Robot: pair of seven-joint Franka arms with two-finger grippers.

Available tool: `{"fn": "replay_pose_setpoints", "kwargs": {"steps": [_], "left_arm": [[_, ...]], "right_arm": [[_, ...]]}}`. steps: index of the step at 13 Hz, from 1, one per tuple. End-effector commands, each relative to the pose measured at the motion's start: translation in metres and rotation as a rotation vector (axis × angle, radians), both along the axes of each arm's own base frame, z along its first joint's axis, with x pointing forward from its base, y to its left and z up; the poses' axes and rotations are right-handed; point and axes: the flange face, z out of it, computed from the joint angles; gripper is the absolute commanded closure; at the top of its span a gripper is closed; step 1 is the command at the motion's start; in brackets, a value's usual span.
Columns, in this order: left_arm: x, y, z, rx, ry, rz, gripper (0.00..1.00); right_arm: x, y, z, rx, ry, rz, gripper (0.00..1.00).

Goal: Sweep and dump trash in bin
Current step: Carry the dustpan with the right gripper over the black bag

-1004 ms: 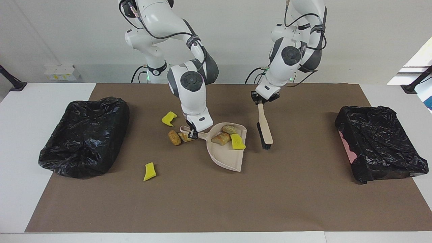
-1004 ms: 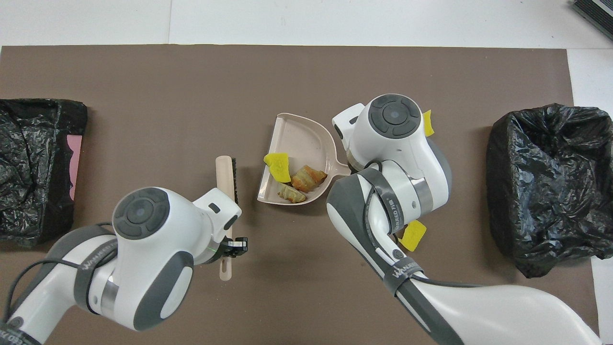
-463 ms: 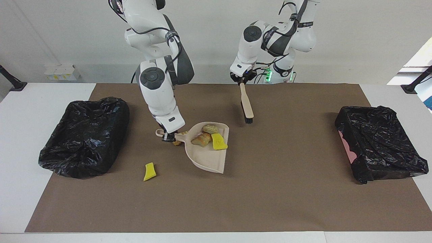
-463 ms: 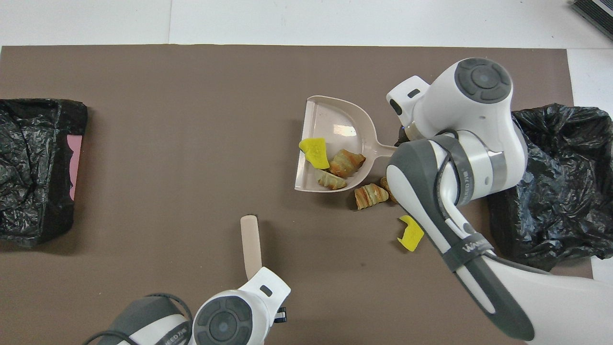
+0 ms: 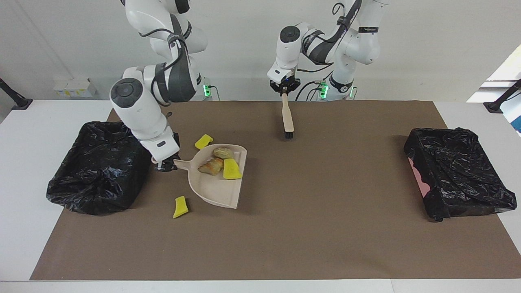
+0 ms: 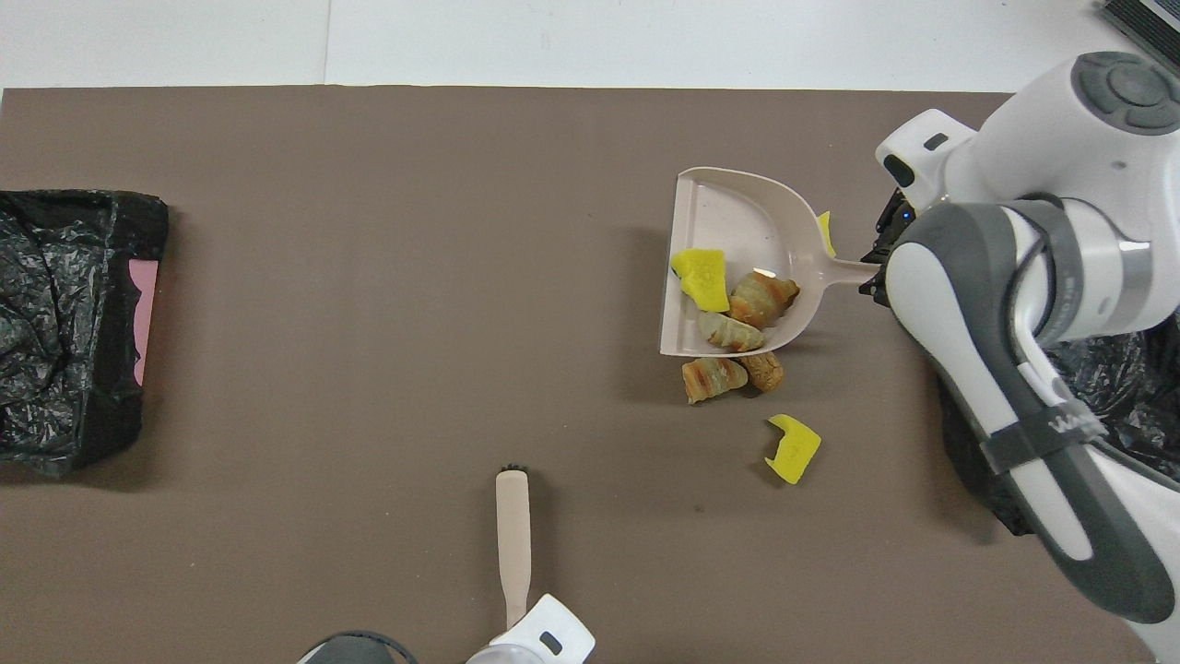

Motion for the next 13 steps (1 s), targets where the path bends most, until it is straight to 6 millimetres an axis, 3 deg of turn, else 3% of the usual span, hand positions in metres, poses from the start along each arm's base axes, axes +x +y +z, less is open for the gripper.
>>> {"fn": "replay_pose_setpoints", "kwargs": {"steps": [1,6,9,10,12,13], "left_arm": [[-0.005,0.002,-0.003,-0.019,0.006,0.025,1.00],[-0.007,0.001,-0.004,-0.045,0.050,0.075,0.95],[-0.009,-0.002,-0.010,-0.038,0.055,0.066,0.84],[-0.008,-0.001,-0.010,-0.037,0.056,0.060,0.76],[-0.005,0.001,-0.011,-0.035,0.061,0.060,0.45],[-0.002,0.001,-0.013,-0.032,0.063,0.064,0.44]], "right_arm": [[-0.001,-0.050,0.019,0.009,-0.009,0.023,1.00],[-0.019,-0.171,0.043,-0.131,-0.005,0.039,1.00],[-0.033,-0.235,0.070,-0.199,-0.024,0.111,1.00],[-0.040,-0.251,0.077,-0.223,-0.022,0.106,1.00],[-0.059,-0.289,0.093,-0.288,-0.016,0.078,1.00],[-0.065,-0.301,0.096,-0.341,0.009,0.094,1.00]]}}
